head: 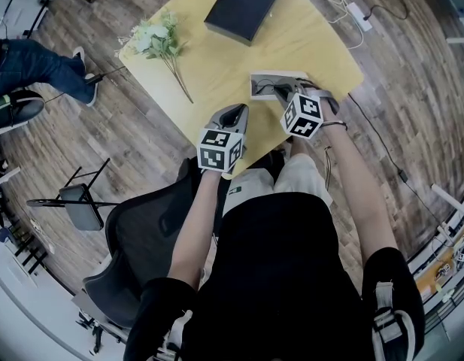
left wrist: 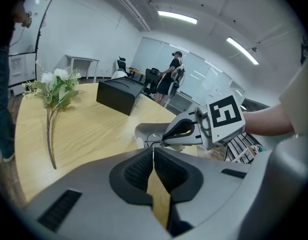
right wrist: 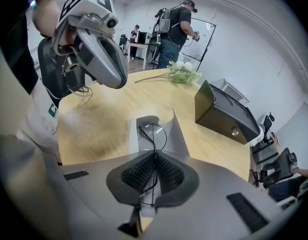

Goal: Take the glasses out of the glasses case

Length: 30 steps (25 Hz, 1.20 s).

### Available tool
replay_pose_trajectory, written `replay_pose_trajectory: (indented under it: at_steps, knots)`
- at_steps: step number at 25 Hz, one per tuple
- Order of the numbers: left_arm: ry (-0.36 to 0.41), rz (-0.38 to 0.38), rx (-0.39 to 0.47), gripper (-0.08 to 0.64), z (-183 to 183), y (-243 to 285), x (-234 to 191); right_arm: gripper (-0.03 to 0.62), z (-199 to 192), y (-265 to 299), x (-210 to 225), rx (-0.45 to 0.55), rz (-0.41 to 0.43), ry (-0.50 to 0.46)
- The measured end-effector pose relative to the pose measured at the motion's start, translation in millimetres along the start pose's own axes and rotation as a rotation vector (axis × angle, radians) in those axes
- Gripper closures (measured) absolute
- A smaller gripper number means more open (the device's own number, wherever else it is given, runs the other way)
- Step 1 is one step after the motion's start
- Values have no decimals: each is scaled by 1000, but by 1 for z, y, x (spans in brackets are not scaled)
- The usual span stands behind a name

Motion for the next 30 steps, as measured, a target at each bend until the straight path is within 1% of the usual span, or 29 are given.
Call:
replay_pose_trajectory:
  at_steps: [7, 13, 24, 30]
  knots:
    - [8, -5, 11, 535, 6, -3, 3, 566, 1, -12, 2, 9, -54, 2]
    - [17, -8, 23, 535, 9, -5, 8, 566, 4, -26, 5, 27, -101, -16]
    - [27, -9, 58, 535, 24, -16, 13, 566, 25, -60, 8, 67, -148, -60]
    - [45, -14, 90, 535, 41, -25, 17, 566, 43, -95, 17, 114, -218, -78]
Point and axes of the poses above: the fingertips, and each gripper's own axes: y forward along the fingers, x to its right, z out of its top, the point moved 2 cm from there along -y, backward along the fingers, and after that the axes turned 6 degrees about -y, right-handed, at the moved point
